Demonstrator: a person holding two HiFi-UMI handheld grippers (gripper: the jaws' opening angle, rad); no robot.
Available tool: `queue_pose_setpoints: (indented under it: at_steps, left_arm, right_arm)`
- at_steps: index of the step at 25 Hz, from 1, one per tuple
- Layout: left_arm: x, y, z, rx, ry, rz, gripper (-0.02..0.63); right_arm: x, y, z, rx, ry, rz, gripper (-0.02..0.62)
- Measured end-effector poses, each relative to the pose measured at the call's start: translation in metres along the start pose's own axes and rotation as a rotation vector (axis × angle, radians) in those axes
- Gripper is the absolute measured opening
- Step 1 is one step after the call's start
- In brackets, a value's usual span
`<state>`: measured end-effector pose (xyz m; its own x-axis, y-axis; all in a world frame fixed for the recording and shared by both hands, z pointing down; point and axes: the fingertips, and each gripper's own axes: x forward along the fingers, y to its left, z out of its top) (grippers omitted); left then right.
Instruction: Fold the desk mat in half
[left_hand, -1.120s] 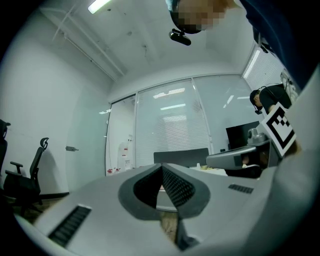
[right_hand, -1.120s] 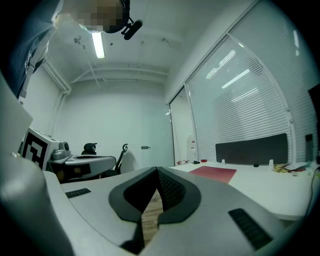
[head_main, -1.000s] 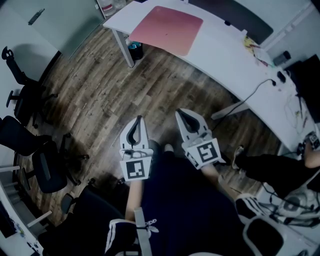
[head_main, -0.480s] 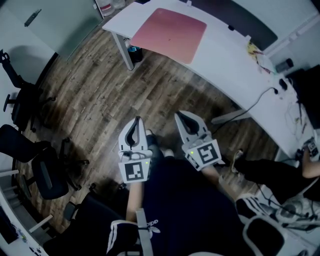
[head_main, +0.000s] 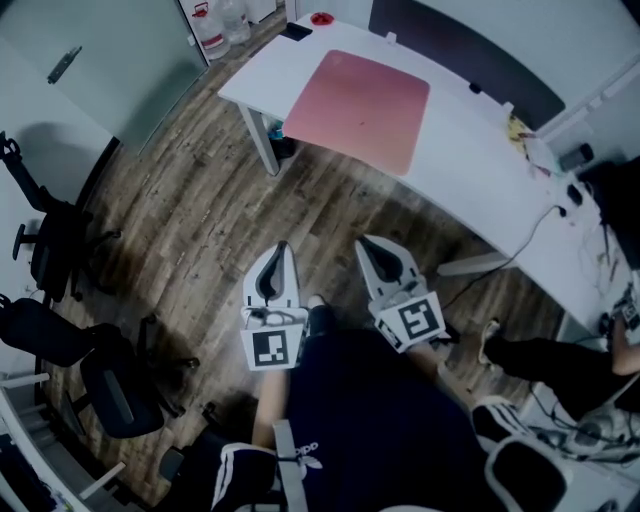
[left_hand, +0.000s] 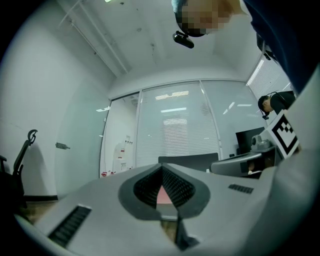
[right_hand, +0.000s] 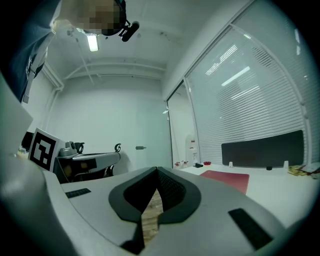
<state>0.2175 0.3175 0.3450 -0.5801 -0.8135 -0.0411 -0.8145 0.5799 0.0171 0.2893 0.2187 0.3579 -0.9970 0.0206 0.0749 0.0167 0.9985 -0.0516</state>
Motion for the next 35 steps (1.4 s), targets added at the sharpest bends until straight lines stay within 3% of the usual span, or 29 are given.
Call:
queue_pose_setpoints:
  at_steps: [8,17,25,35]
  left_arm:
    - [0.023,0.031,-0.02,-0.027,0.05,-0.035,0.003]
    - [0.06,0.049,-0.033,-0.042,0.083,-0.036,0.003]
    - [0.135,0.071,-0.04,-0.095,0.105,-0.031,0.003]
    - [0.24,0.078,-0.035,-0.073,0.051,-0.039,0.003]
  right_arm:
    - [0.045,0.007,0.0,0.023,-0.006,-0.015,0.003]
    - [0.08,-0.018,-0.011,0.065,0.027,-0.037,0.003]
    - [0.138,-0.078,-0.01,0.053,0.048,-0.039,0.003]
    - [0.197,-0.154,0.014,0.003,-0.003,0.025,0.003]
